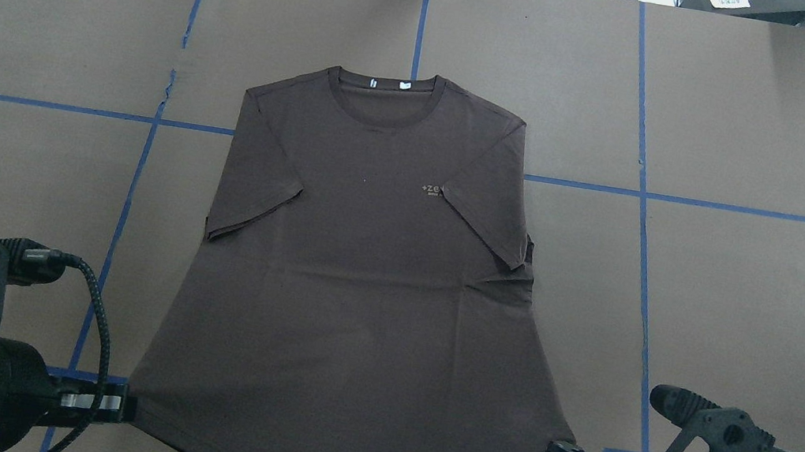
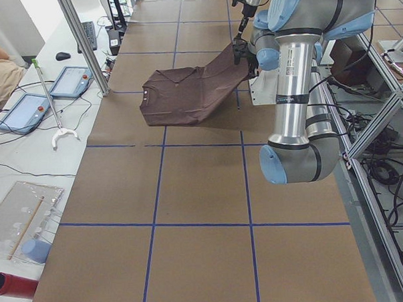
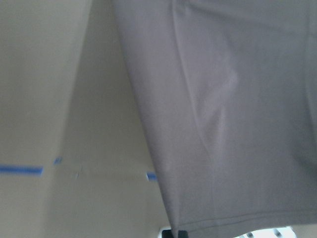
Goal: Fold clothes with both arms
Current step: 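Lift the hem with both grippers and fold it toward the collar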
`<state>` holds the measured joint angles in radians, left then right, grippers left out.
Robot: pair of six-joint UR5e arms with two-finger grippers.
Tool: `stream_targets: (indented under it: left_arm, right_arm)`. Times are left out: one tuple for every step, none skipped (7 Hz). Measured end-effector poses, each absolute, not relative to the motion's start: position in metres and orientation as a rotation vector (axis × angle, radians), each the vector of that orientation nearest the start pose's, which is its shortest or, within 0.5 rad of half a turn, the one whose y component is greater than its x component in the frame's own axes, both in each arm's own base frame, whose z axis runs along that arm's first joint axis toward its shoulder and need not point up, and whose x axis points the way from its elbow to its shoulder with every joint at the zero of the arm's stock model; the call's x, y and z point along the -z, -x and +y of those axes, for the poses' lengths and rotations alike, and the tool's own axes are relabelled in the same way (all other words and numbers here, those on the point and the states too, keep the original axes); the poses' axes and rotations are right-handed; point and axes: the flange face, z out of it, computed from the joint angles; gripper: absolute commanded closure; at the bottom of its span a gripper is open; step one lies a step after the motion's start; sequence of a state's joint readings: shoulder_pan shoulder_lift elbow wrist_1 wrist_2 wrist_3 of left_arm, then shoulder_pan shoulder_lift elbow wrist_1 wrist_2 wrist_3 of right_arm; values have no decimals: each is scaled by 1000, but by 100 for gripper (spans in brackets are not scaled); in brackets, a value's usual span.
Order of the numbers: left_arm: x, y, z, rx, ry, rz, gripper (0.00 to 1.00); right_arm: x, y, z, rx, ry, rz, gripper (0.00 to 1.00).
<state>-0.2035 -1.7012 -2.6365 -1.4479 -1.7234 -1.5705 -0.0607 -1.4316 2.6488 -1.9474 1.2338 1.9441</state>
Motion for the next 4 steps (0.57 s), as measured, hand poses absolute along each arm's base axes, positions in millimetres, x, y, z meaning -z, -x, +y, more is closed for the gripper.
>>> stream_targets:
  left_arm:
    - [-179,-311,-192,95,8,1060,100]
    - [-179,-326,-220,95,-54,1039,100]
    - [-180,-336,-260,101,-133,1005,100]
    - [-184,-337,-306,112,-210,959,100]
  right_arm:
    - [-202,341,-153,-438,-140,-877,100]
    - [-196,350,-173,-451,-166,-873,100]
    - [-186,361,-206,-477,-192,-867,100]
    - [-178,366,-247,-507,-205,-851,100]
